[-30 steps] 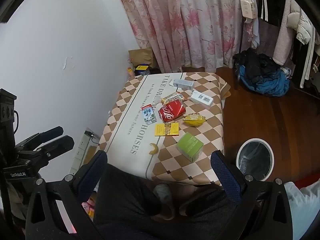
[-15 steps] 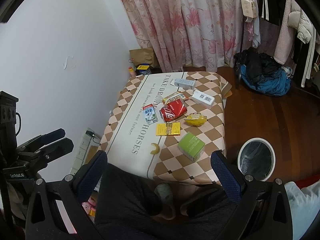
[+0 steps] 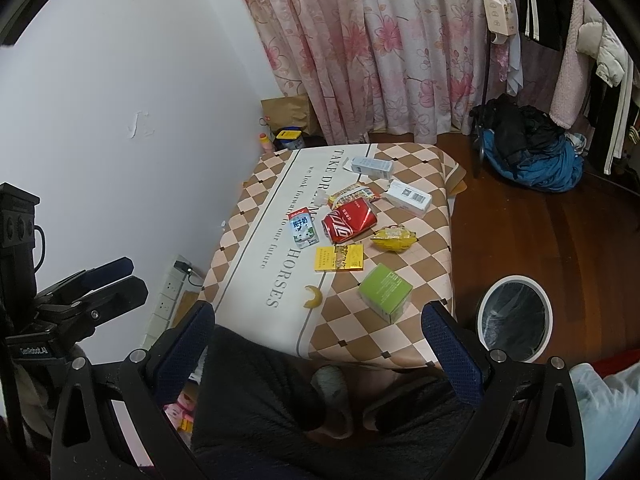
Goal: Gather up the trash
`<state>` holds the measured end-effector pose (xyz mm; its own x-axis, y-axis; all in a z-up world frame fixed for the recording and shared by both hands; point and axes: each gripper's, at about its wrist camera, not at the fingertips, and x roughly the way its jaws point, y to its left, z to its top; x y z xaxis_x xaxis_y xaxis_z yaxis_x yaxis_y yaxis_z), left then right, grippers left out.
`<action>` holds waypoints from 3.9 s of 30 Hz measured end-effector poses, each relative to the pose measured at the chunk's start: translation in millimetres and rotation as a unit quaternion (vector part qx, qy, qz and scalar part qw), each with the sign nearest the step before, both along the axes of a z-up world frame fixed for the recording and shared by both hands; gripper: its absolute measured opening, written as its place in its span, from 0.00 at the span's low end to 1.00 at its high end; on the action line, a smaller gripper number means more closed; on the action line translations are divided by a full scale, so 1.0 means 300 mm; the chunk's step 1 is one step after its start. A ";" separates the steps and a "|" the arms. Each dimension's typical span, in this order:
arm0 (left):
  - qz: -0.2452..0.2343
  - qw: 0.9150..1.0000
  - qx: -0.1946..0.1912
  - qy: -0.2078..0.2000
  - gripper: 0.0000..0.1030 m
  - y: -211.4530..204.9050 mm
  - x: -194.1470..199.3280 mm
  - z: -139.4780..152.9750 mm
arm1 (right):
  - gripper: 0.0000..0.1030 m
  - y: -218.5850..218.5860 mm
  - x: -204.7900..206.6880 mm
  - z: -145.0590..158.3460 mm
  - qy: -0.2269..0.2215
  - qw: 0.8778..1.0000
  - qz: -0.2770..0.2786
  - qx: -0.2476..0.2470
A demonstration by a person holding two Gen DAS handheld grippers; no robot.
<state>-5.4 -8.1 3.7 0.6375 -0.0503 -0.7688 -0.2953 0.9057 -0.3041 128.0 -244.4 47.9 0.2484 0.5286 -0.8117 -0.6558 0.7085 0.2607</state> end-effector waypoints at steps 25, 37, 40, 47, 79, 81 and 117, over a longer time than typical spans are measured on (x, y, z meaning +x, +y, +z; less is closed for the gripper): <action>-0.004 1.000 -0.010 -0.008 1.00 0.005 0.006 0.016 | 1.00 0.018 -0.018 0.005 -0.002 1.000 0.003 0.005; -0.005 1.000 -0.009 -0.009 1.00 0.004 0.006 0.017 | 1.00 0.013 -0.020 0.005 -0.002 1.000 0.003 0.007; -0.004 1.000 -0.009 -0.009 1.00 0.001 0.007 0.018 | 1.00 0.016 -0.021 0.014 -0.002 1.000 0.004 0.008; -0.005 1.000 -0.009 -0.009 1.00 0.000 0.004 0.015 | 1.00 0.027 -0.023 0.014 -0.003 1.000 0.005 0.008; 0.014 0.963 0.067 0.260 1.00 0.095 0.382 -0.913 | 1.00 0.385 0.417 -0.954 0.043 0.952 0.078 -0.294; -0.009 0.962 0.076 0.261 1.00 0.075 0.410 -0.929 | 1.00 0.397 0.431 -0.992 0.058 0.949 0.089 -0.297; 0.034 0.974 0.130 0.180 0.23 -0.058 0.461 -0.745 | 0.71 0.169 0.402 -0.955 0.077 0.977 -0.089 -0.175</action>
